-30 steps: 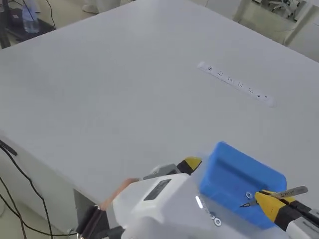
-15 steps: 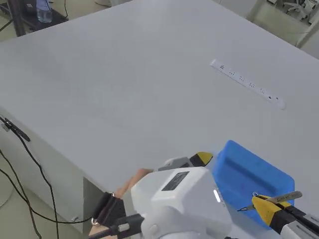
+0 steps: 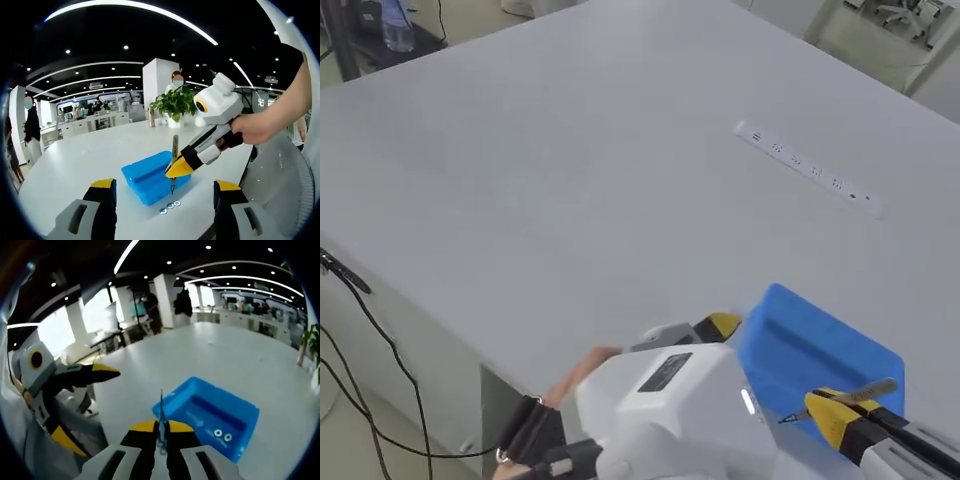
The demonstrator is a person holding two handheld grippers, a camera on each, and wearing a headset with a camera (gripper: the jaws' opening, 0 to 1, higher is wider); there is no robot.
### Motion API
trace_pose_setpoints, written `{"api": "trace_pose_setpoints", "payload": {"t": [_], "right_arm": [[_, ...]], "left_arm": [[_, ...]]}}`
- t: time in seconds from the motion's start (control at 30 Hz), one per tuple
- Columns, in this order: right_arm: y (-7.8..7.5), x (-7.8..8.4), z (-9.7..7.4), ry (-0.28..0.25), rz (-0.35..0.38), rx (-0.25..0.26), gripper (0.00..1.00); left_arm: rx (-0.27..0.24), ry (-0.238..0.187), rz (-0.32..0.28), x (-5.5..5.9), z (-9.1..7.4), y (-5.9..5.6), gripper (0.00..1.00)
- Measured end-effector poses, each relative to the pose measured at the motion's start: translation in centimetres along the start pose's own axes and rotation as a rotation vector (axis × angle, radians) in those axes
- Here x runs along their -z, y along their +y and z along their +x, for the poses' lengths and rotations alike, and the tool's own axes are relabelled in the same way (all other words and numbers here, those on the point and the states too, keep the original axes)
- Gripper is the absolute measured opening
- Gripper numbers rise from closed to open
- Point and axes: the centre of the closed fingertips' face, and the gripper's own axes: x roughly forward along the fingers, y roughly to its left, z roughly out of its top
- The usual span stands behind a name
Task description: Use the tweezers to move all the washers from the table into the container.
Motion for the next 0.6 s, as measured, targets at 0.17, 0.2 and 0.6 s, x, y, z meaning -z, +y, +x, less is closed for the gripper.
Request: {"api": "trace_pose_setpoints", "payload": {"t": [0.17,0.2,0.6], "right_arm": [[0.1,0.4,0.4,0.008,-0.002,-0.004,0.03],[0.2,0.6,0.5,0.012,-0.001,-0.005,0.03],[0.7,3.3,1.5,0.083,0.003,-0.020,0.03]], "left_arm": [[0.001,0.001,-0.014,0.0,0.0,0.1,0.81],[0.001,0.001,-0.014,0.0,0.0,0.1,0.81],[0.004,0.009,-0.019,0.2,0.0,0.1,0.80]]}}
